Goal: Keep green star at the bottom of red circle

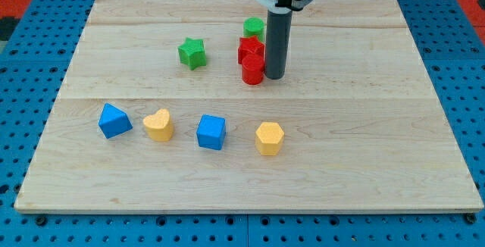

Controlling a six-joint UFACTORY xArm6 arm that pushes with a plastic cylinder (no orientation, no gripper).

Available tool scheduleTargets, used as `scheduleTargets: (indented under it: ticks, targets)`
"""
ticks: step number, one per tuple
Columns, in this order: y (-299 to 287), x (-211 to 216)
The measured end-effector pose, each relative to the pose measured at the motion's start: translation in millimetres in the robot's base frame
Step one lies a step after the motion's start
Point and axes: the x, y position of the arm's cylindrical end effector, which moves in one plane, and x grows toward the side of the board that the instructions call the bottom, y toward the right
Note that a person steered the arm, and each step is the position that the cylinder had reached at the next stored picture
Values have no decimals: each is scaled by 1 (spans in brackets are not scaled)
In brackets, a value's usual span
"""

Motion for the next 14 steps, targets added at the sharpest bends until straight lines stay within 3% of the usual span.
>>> scheduleTargets:
  ticks: [3, 4, 6, 8, 9, 11, 14]
  targets:
    - [-8, 4]
    - [-1, 30]
    - [-102, 52]
    - [-213, -14]
    - [-233, -48]
    - [-172, -80]
    - [-169, -40]
